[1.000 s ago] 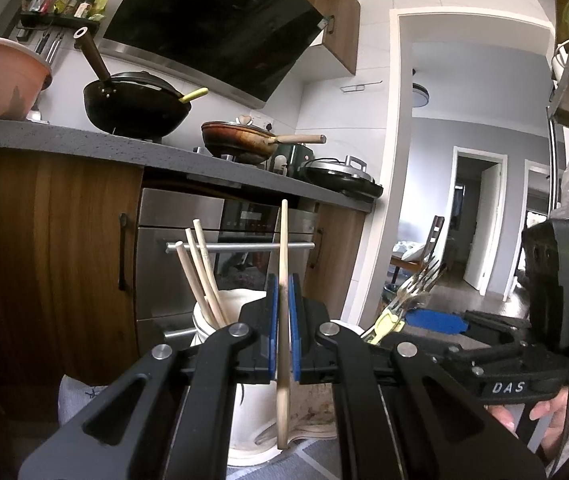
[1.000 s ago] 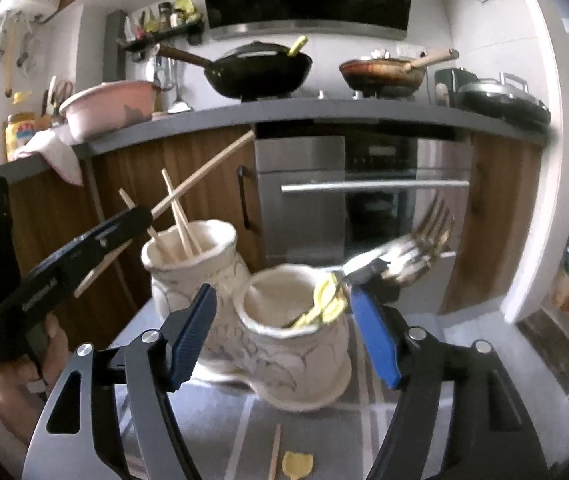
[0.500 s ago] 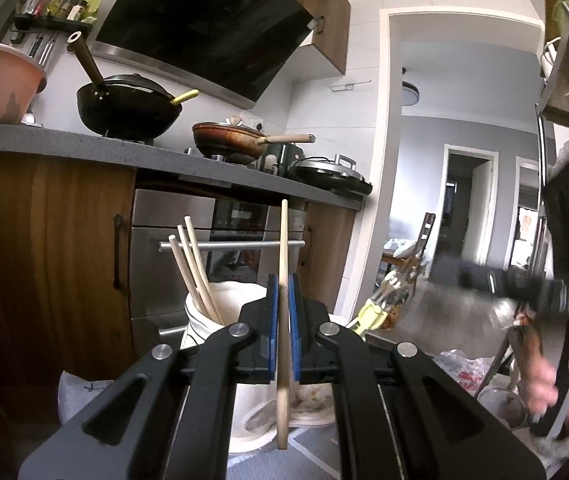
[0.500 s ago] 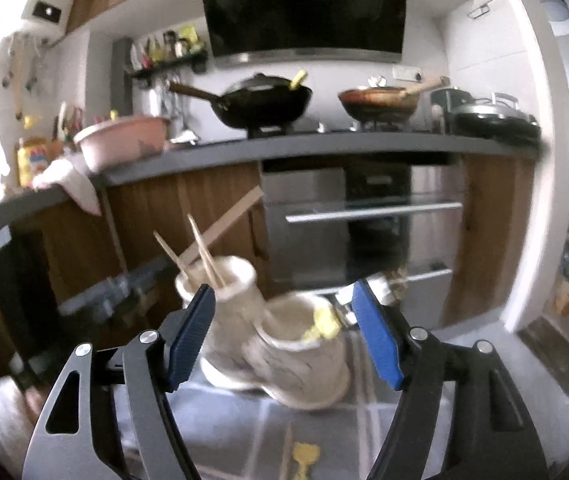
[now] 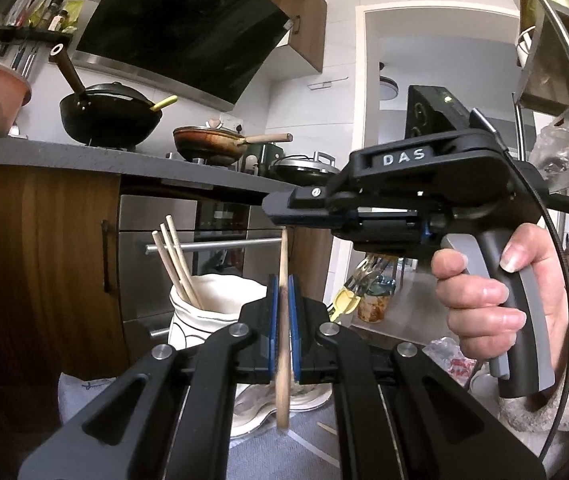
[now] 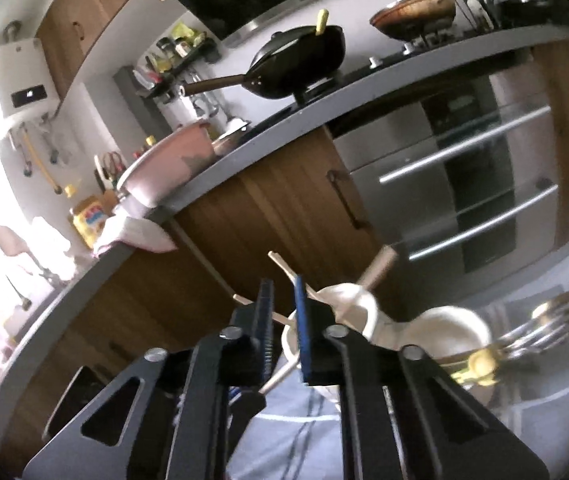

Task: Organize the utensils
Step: 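Open both tools, releasing spoon and chopstick, and withdraw them from the pots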

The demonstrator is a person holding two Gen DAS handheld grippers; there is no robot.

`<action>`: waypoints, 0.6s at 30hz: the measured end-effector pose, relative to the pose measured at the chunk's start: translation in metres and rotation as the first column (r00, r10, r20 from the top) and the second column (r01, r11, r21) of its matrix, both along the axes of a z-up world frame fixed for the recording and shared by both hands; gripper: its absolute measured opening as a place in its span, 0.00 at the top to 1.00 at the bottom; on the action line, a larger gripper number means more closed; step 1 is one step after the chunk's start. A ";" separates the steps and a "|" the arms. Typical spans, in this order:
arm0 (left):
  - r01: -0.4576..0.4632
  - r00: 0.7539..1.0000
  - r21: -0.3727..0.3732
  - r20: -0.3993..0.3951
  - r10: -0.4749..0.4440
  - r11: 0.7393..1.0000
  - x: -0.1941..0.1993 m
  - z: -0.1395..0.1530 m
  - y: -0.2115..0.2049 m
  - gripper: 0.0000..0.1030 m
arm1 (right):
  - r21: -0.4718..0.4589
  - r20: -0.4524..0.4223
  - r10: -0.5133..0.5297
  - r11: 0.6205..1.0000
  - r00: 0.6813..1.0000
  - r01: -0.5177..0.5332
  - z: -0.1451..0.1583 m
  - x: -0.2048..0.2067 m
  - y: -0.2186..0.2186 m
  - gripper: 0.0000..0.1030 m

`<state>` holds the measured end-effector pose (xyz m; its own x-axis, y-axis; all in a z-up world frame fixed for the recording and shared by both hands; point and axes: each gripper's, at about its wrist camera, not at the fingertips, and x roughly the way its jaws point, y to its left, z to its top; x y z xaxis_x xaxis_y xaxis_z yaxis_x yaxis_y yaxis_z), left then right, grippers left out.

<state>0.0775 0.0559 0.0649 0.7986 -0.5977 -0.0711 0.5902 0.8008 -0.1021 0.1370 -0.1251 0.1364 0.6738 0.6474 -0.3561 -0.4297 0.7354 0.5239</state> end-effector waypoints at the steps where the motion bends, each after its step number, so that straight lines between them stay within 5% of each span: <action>1: -0.003 1.000 -0.002 0.001 0.003 1.000 0.000 0.001 0.000 0.95 | 0.000 0.001 -0.004 1.000 1.000 0.004 0.000 0.000 0.000 0.99; 12: -0.010 1.000 0.015 -0.015 0.011 1.000 0.004 -0.005 -0.003 0.95 | 0.038 -0.064 -0.035 0.999 0.997 0.037 -0.020 -0.004 -0.017 0.95; 16: -0.003 1.000 -0.014 0.014 0.003 1.000 -0.003 0.002 0.001 0.95 | 0.120 -0.139 -0.004 0.993 0.990 0.021 -0.035 -0.006 -0.029 0.62; 18: 0.000 1.000 -0.023 0.027 0.000 1.000 -0.007 0.005 0.001 0.95 | 0.115 -0.152 0.013 0.993 0.988 0.004 -0.040 -0.010 -0.027 0.62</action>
